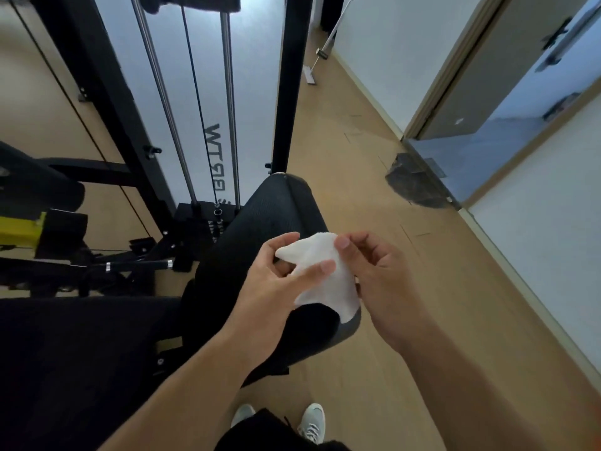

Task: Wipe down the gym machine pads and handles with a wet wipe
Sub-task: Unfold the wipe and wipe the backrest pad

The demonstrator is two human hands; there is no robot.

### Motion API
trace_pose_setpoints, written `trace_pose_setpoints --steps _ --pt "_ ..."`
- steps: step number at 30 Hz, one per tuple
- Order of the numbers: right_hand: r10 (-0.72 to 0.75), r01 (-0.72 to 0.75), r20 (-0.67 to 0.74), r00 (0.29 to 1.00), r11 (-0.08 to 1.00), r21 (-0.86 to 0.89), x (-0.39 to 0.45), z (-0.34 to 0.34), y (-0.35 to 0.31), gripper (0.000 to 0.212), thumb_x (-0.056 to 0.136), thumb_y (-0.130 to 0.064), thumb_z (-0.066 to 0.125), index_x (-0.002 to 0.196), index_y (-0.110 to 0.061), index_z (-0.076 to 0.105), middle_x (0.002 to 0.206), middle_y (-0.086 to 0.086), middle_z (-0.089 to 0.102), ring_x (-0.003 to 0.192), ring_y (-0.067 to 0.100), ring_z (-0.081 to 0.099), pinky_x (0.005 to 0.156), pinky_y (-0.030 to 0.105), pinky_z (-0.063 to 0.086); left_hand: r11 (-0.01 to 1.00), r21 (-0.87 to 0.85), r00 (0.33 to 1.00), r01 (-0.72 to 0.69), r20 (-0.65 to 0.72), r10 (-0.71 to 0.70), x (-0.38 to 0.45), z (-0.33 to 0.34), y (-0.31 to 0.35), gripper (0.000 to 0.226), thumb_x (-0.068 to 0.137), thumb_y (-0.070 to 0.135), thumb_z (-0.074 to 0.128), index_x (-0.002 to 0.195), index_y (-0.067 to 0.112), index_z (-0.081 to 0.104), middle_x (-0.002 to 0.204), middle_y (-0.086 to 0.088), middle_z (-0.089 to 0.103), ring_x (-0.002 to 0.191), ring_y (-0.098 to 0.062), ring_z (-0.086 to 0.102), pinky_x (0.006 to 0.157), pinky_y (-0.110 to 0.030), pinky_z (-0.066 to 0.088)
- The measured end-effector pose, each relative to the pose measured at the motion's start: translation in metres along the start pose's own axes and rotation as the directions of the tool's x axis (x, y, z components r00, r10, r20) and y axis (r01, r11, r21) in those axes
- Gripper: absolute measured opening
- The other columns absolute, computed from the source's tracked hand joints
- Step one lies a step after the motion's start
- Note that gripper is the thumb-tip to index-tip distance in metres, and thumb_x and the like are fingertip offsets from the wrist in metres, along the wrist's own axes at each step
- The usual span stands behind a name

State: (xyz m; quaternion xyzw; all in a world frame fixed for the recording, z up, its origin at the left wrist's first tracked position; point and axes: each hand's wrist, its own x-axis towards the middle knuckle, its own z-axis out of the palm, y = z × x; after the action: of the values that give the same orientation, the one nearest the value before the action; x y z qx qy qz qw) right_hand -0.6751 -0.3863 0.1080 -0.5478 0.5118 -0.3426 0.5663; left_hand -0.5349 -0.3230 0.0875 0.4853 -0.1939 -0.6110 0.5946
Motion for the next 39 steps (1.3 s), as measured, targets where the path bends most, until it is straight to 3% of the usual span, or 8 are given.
trace_pose_setpoints --steps 6,11,15,19,24,30,34,39 --pt "-0.003 -0.009 0.109 0.994 0.994 0.113 0.009 -0.021 -0.005 0.022 0.078 -0.029 0.079 0.095 -0.016 0.074 0.085 -0.001 0.072 0.074 0.009 0.067 0.065 0.028 0.056 0.992 -0.127 0.995 -0.028 -0.099 0.016 -0.003 0.010 0.000 0.033 0.088 0.027 0.064 0.113 0.008 0.072 0.104 -0.012 0.074 0.087 -0.020 0.070 0.078 -0.034 0.061" --pt "-0.241 0.222 -0.082 0.967 0.955 -0.198 0.007 -0.025 0.001 0.025 0.075 -0.034 0.087 0.093 -0.036 0.070 0.097 -0.021 0.072 0.088 0.004 0.069 0.074 0.018 0.053 0.984 -0.032 0.954 -0.174 -0.254 0.160 -0.010 0.020 0.002 0.022 0.089 0.027 0.063 0.095 0.014 0.080 0.094 -0.009 0.076 0.079 -0.018 0.069 0.084 -0.044 0.057" --pt "-0.281 0.331 0.209 0.937 0.905 -0.267 -0.019 -0.014 -0.001 0.060 0.066 -0.064 0.079 0.120 -0.044 0.061 0.112 -0.027 0.067 0.101 -0.004 0.065 0.080 0.013 0.053 0.971 -0.032 0.947 -0.235 -0.232 0.222 -0.020 0.028 0.003 0.029 0.089 0.024 0.062 0.106 0.005 0.075 0.096 -0.017 0.076 0.081 -0.024 0.073 0.069 -0.033 0.063" --pt "-0.262 0.308 0.258 0.930 0.938 -0.157 -0.027 -0.006 0.013 0.054 0.085 -0.038 0.079 0.128 -0.047 0.046 0.112 -0.025 0.065 0.097 -0.001 0.067 0.069 0.014 0.054 0.956 0.049 0.929 -0.290 -0.224 0.294 -0.022 0.030 0.002 0.023 0.082 0.026 0.068 0.092 0.009 0.081 0.080 -0.013 0.074 0.070 -0.021 0.068 0.064 -0.028 0.061" --pt "-0.301 0.308 0.065 0.951 0.940 -0.148 -0.020 -0.018 0.019 0.015 0.098 -0.017 0.064 0.095 -0.029 0.056 0.080 -0.022 0.064 0.063 -0.002 0.056 0.053 0.015 0.043 0.921 0.199 0.873 -0.334 -0.303 0.382 -0.023 0.026 0.003 0.027 0.082 0.034 0.069 0.082 0.008 0.076 0.081 -0.009 0.074 0.081 -0.020 0.074 0.073 -0.030 0.063" --pt "-0.099 0.091 0.085 0.991 0.992 0.092 -0.006 -0.029 0.011 0.012 0.099 -0.026 0.063 0.097 -0.018 0.071 0.079 -0.005 0.076 0.070 0.005 0.068 0.062 0.018 0.054 0.965 0.202 0.918 -0.170 -0.323 0.230 -0.017 0.018 0.006 0.061 0.080 0.060 0.064 0.083 -0.001 0.062 0.083 -0.017 0.064 0.079 -0.029 0.063 0.080 -0.044 0.051" --pt "-0.077 0.071 0.054 0.996 0.992 0.104 -0.002 -0.031 0.010 0.018 0.102 -0.028 0.060 0.092 -0.016 0.070 0.070 -0.006 0.071 0.062 0.006 0.064 0.054 0.019 0.050 0.991 0.096 0.965 -0.097 -0.235 0.117 -0.014 0.020 0.005 0.043 0.086 0.051 0.064 0.085 0.008 0.066 0.082 -0.011 0.070 0.076 -0.021 0.069 0.074 -0.036 0.056" --pt "0.003 -0.006 0.021 1.000 0.989 0.148 0.006 -0.034 0.005 0.032 0.097 -0.036 0.065 0.076 -0.012 0.067 0.064 0.003 0.064 0.059 0.013 0.062 0.053 0.029 0.053 0.985 0.157 0.986 -0.078 -0.135 0.099 -0.012 0.011 -0.007 0.041 0.070 0.022 0.090 0.101 0.012 0.064 0.093 -0.008 0.072 0.084 -0.023 0.072 0.074 -0.040 0.060"
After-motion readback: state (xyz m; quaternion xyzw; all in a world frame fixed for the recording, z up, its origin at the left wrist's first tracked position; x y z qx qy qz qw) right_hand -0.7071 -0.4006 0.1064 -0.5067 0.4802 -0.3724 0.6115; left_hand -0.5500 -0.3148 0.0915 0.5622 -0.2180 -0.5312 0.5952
